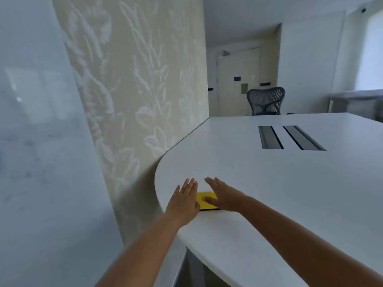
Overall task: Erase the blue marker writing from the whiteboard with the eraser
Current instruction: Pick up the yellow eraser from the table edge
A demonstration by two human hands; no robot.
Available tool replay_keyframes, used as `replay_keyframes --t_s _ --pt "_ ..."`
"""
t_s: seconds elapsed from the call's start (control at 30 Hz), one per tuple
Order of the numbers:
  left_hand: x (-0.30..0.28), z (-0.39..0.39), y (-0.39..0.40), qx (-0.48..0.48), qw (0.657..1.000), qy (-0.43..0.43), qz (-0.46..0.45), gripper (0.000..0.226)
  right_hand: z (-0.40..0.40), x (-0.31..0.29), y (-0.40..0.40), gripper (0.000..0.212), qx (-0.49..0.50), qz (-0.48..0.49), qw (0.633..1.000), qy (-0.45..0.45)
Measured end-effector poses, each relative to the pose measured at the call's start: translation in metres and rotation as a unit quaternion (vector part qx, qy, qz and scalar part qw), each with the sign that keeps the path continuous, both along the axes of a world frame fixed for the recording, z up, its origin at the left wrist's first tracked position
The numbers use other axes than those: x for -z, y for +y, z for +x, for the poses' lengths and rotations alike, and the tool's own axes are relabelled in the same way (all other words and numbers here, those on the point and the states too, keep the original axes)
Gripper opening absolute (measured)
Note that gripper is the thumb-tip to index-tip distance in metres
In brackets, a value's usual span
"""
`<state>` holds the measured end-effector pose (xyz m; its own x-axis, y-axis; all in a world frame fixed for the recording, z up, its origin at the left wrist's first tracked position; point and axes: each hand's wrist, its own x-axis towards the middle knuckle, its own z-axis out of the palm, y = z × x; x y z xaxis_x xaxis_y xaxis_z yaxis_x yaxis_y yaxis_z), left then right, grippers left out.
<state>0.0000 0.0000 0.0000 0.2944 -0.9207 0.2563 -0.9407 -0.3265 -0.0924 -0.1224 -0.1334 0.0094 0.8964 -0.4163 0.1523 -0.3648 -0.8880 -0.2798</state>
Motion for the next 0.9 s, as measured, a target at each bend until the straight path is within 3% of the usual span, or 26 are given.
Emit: replay_keyframes --t_s 0.1,0.17,0.37,0.63,0.9 --pt "0.012 -0.001 -0.011 0.019 0.995 0.053 0.084 0.065 -0.006 0.018 -0.002 0.077 -0.018 0.032 0.998 0.06" --pt "0.018 0.003 -0.016 0.024 0.992 0.063 0.102 0.067 -0.004 0.031 0.0 0.075 -0.004 0.034 0.999 0.033" --pt "0.019 0.014 -0.025 0.011 0.995 -0.016 0.095 0.059 0.01 0.047 -0.003 0.066 0.016 -0.106 0.994 0.003" --pt "0.017 0.013 -0.023 -0.029 0.994 -0.067 0.085 0.068 0.019 0.04 -0.018 0.07 -0.031 -0.138 0.99 -0.015" --pt "0.002 0.043 0.033 -0.106 0.986 -0.126 0.023 0.063 0.076 0.027 0.03 0.073 -0.068 -0.184 0.978 -0.073"
